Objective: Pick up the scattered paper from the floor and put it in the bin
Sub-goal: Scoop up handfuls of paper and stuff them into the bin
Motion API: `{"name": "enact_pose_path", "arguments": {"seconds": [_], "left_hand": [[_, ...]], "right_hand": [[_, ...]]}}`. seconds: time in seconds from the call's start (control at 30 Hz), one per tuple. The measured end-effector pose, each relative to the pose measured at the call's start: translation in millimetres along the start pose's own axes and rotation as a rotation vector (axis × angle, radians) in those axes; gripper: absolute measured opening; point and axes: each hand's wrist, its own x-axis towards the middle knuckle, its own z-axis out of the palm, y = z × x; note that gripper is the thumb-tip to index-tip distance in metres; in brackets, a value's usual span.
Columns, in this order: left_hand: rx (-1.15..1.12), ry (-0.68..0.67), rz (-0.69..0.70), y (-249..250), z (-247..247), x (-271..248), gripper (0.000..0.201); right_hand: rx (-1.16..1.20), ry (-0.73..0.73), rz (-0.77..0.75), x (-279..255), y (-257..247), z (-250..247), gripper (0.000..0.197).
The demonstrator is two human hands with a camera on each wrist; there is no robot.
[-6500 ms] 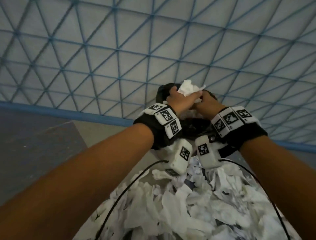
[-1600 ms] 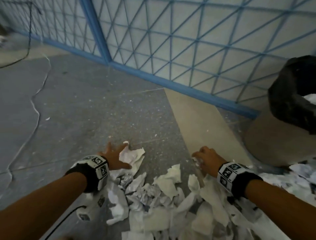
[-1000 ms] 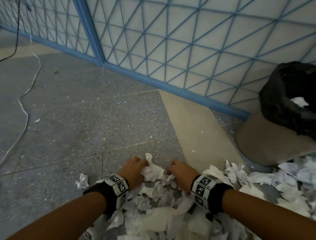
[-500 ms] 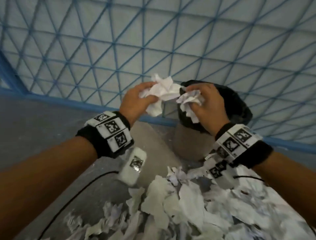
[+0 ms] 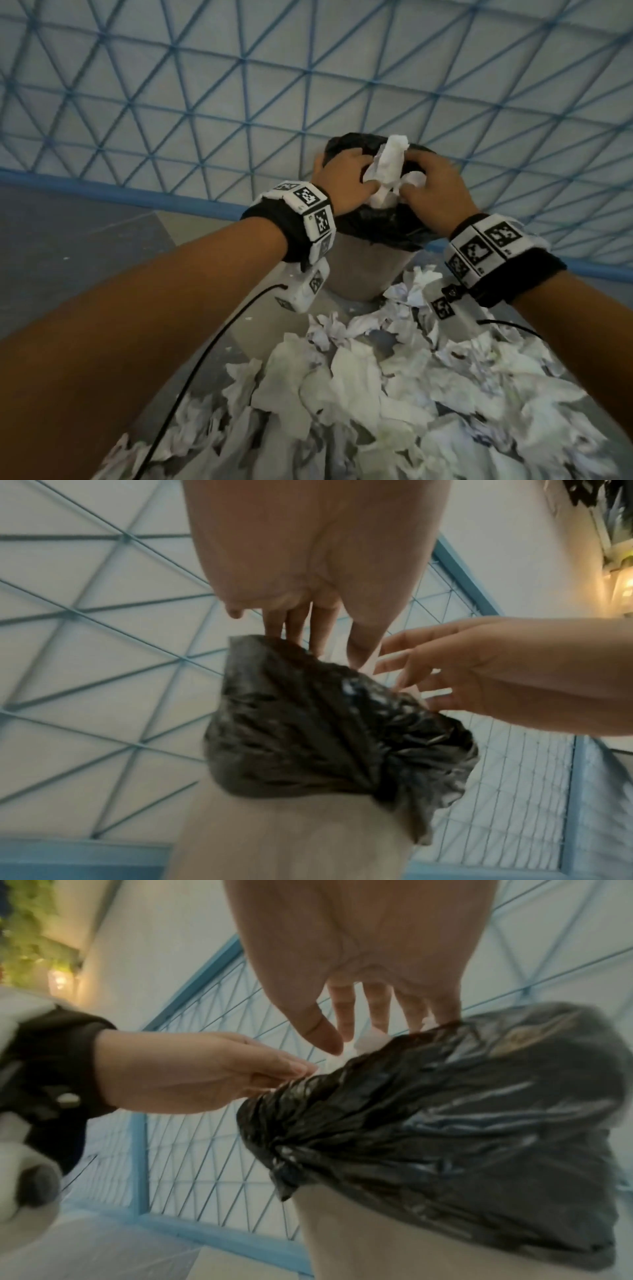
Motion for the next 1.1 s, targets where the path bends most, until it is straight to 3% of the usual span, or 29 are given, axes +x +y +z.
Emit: {"name": "enact_pose_path", "arguments": {"seconds": [0.13, 0.2, 0.27, 0.33, 0.4, 0.43, 0.5, 0.57, 0.6, 0.67, 0.77, 0.87, 1.0, 1.1], "left_hand": [[-0.238, 0.182, 0.043, -40, -11, -34, 0.053], [-0.260, 0.201, 0.021, -64, -2, -61, 0.052], [-0.203, 0.030, -0.095, -85, 15, -92, 0.057], [-0.068, -0.329, -0.212, -96, 37, -127, 0.061], [0.090, -0.647, -0.218, -100, 61, -162, 0.069], [0.147, -0.754, -0.205, -102, 72, -176, 0.076], [0.252, -0.916, -0.186, -108, 92, -193, 0.082], [0.341, -0.964, -0.177, -116, 105, -198, 0.079], [0.360, -0.945, -0.186, -119, 106, -198, 0.074], [0.359, -0.892, -0.202, -125, 107, -199, 0.065], [0.309, -0.856, -0.232, -135, 104, -201, 0.057], [0.242, -0.765, -0.282, -138, 98, -198, 0.047], [0.128, -0.600, -0.380, -142, 67, -181, 0.033], [-0.048, -0.624, -0.460, -152, 34, -162, 0.029]], "right_hand": [[-0.110, -0.227, 0.030, 3, -13, 16, 0.036], [-0.137, -0.099, -0.043, 4, -21, 24, 0.033], [-0.139, 0.183, -0.300, -4, -32, 31, 0.035], [-0.072, 0.232, -0.553, -28, -47, 45, 0.027], [-0.081, 0.015, -0.751, -54, -46, 72, 0.026], [-0.111, -0.160, -0.771, -67, -41, 89, 0.028], [-0.237, -0.529, -0.581, -86, -20, 122, 0.034], [-0.400, -0.852, -0.253, -103, 7, 151, 0.054], [-0.436, -0.969, -0.140, -111, 19, 162, 0.070], [-0.467, -1.075, -0.075, -127, 33, 178, 0.084], [-0.488, -1.066, -0.152, -146, 33, 189, 0.063], [-0.381, -0.934, -0.204, -147, 26, 187, 0.039], [-0.160, -0.743, -0.139, -126, 13, 169, 0.033], [-0.041, -0.600, -0.118, -115, -1, 146, 0.033]]}}
